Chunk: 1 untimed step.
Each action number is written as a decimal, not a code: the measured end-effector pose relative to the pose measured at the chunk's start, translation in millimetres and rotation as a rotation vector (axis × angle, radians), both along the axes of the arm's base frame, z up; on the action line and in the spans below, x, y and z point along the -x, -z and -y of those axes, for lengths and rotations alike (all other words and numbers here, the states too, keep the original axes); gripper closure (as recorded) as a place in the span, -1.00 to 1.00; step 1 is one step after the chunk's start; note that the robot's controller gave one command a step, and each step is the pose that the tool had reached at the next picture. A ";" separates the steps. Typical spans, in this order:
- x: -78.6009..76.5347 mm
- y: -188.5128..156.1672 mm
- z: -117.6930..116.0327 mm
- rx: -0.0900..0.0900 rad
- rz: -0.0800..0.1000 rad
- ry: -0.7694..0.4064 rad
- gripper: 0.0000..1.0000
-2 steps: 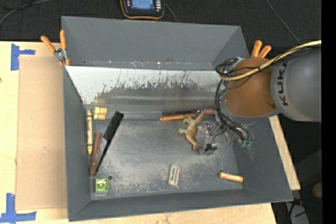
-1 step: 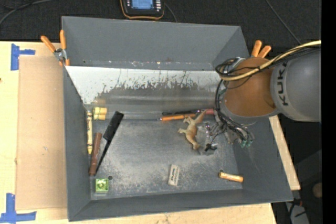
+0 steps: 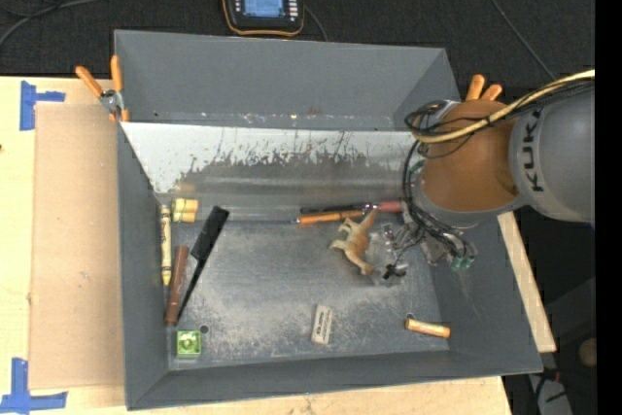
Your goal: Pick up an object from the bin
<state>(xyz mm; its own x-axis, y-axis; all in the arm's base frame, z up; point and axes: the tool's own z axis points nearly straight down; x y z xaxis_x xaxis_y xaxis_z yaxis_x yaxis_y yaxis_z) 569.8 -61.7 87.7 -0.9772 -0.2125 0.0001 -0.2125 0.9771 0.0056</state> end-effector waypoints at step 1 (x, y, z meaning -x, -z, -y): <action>-2.5 -36.3 -0.4 0.000 0.008 0.001 1.00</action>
Offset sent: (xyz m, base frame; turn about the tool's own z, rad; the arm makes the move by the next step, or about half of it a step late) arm 0.0021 0.0000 0.0387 0.0004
